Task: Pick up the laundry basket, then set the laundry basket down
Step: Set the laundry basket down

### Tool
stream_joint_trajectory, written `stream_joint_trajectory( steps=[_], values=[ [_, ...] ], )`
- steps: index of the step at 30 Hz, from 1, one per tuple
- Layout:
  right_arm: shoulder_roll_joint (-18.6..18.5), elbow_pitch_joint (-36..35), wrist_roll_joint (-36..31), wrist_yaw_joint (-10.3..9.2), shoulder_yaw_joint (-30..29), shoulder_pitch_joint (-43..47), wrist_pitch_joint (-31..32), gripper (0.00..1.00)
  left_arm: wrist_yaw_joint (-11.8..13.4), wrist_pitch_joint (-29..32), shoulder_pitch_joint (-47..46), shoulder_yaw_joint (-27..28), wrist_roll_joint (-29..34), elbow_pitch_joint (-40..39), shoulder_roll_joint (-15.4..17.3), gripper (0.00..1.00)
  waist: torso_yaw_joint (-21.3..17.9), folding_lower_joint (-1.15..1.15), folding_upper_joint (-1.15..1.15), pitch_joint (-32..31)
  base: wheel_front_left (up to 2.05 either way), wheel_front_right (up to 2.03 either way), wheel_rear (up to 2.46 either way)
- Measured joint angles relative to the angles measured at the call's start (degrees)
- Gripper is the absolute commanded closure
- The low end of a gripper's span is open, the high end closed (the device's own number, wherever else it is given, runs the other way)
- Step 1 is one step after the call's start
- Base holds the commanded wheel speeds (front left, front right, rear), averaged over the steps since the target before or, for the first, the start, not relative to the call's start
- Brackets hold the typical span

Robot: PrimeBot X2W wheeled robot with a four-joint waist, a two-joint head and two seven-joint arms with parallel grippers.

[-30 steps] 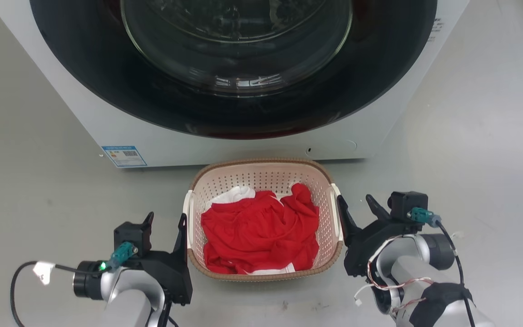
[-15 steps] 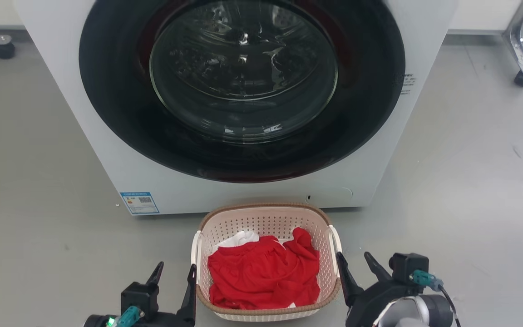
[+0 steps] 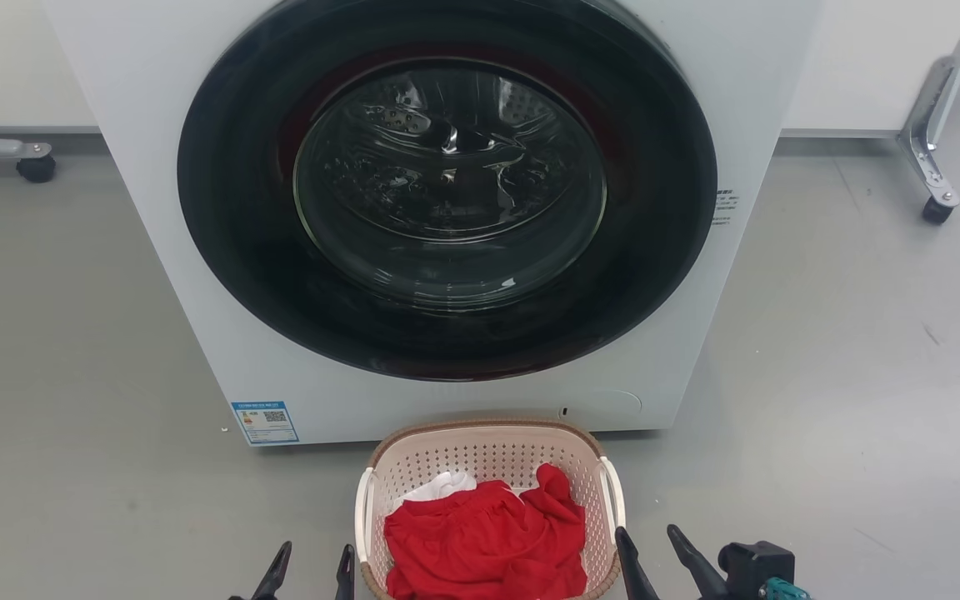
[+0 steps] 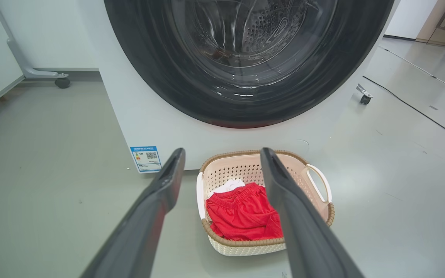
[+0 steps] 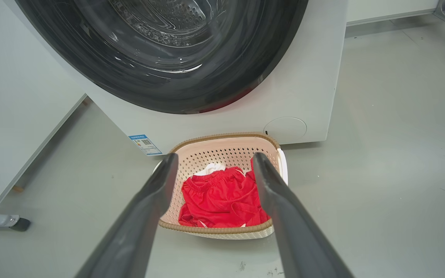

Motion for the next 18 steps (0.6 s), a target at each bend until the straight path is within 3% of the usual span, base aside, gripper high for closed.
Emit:
stream_joint_trajectory(
  steps=[18],
  values=[
    [0.6,-11.7,-11.4,-0.15,-11.5,10.2,0.0,0.0,0.0,0.0,7.2,6.7,7.6,-6.9,-2.1,0.0,-0.6,0.01,0.0,-0.1,0.0,0.0,0.0]
  ],
)
